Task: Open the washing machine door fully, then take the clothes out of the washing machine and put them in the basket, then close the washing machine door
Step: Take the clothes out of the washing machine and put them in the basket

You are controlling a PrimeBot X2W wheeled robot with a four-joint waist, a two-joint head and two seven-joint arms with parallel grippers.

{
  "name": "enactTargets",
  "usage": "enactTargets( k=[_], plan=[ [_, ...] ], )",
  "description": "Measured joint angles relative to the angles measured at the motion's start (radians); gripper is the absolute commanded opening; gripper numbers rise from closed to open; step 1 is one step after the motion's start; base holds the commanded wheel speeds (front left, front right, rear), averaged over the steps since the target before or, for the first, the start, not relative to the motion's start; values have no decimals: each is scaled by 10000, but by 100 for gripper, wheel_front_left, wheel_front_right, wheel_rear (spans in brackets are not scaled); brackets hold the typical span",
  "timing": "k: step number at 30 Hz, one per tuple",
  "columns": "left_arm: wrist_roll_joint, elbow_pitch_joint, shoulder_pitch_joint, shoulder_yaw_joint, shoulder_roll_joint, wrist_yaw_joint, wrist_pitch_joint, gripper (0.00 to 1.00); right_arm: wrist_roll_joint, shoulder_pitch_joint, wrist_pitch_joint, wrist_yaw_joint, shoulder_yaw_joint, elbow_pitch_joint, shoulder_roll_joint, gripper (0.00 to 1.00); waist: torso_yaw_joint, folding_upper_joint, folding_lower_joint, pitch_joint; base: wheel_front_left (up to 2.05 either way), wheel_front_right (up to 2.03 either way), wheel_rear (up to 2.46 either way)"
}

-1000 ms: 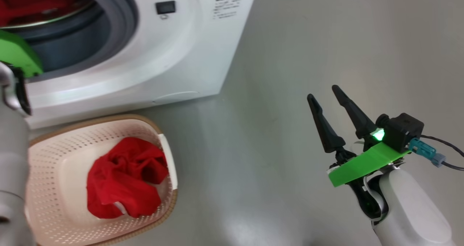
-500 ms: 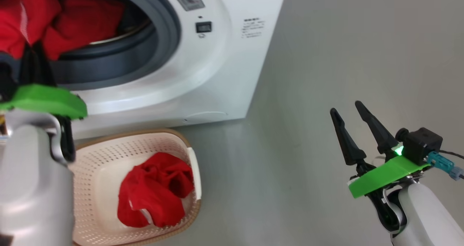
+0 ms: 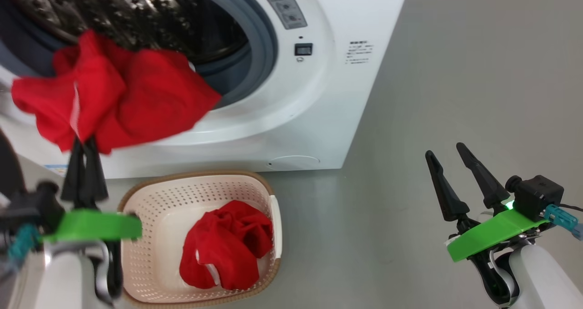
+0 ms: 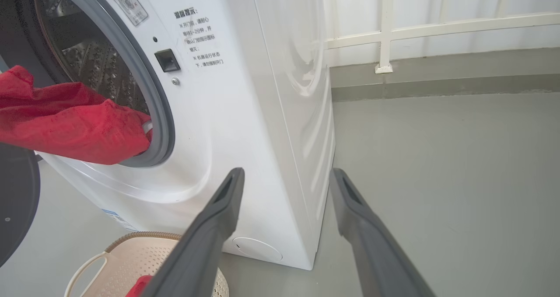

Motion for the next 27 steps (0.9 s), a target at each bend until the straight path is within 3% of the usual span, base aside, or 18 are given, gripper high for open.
enactTargets(
  k=[6, 13, 17, 21, 27],
  plan=[
    [194, -1258, 1392, -222, -58, 4, 0, 0, 0, -1, 0, 0, 13, -6, -121, 100, 216, 0, 1, -149, 0, 0, 0],
    [165, -2794, 2748, -593, -77, 594, 31, 0, 2, -2, 0, 0, 180, -8, -157, 100, 296, 0, 0, -131, 0, 0, 0],
    [-169, -2964, 3018, -867, -117, 905, 105, 0, 4, -11, 0, 0, 288, -6, -228, 100, 257, 0, 0, -17, 0, 0, 0],
    [-468, -2180, 3024, -1060, -132, 961, 100, 0, 4, -46, -2, 0, 297, -12, -267, 100, 190, 0, 0, 115, 0, 0, 0],
    [-443, 604, 2498, -1532, -144, 750, 42, 0, 6, -73, 0, 0, 305, -42, -261, 100, 55, 0, 0, 422, 0, 0, 0]
  ],
)
